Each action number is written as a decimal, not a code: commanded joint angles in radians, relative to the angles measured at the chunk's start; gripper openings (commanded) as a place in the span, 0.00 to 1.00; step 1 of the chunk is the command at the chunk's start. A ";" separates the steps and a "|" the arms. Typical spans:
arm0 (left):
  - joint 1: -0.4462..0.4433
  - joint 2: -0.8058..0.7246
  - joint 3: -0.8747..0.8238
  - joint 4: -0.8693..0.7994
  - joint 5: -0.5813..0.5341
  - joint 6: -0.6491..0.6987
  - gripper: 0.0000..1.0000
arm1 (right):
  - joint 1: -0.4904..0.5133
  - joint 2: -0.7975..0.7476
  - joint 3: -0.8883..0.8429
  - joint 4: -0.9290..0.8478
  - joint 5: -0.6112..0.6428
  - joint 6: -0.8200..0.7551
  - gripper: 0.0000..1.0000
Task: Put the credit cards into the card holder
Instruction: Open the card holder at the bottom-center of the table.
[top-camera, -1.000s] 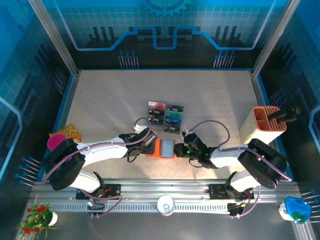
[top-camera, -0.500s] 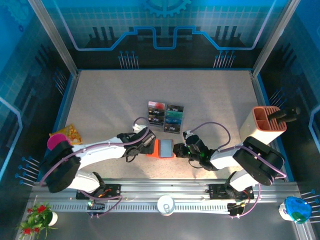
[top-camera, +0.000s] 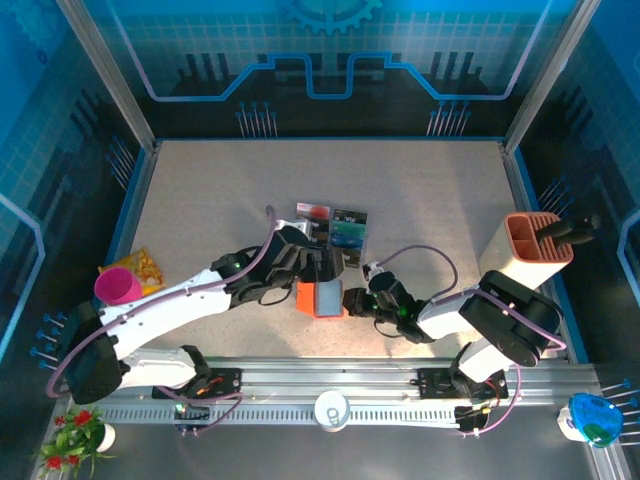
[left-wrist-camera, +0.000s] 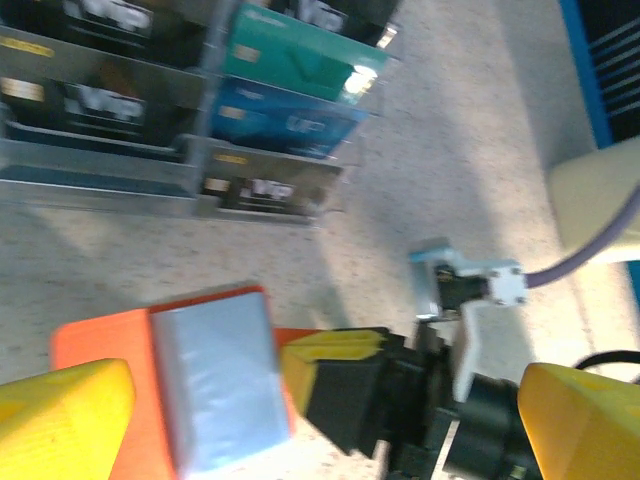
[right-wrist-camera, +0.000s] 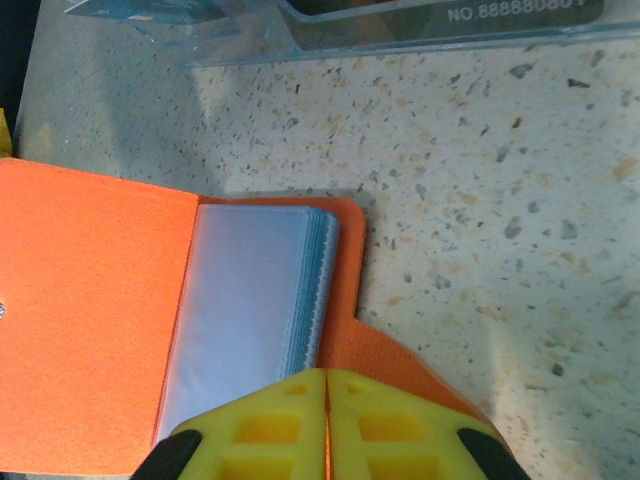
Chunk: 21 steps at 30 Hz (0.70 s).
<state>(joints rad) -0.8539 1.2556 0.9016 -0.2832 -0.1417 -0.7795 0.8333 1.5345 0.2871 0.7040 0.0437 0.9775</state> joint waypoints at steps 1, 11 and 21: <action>-0.007 0.052 -0.012 0.102 0.124 -0.066 0.99 | 0.023 0.030 -0.017 -0.048 -0.005 0.018 0.10; 0.002 0.064 -0.170 0.121 0.112 -0.033 0.99 | 0.030 -0.012 -0.050 -0.052 0.014 0.035 0.10; 0.012 0.063 -0.322 0.145 0.029 0.021 0.99 | 0.047 -0.037 -0.065 -0.061 0.024 0.044 0.10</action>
<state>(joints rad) -0.8478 1.3148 0.6003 -0.1570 -0.0746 -0.8009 0.8619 1.5005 0.2470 0.7162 0.0525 1.0130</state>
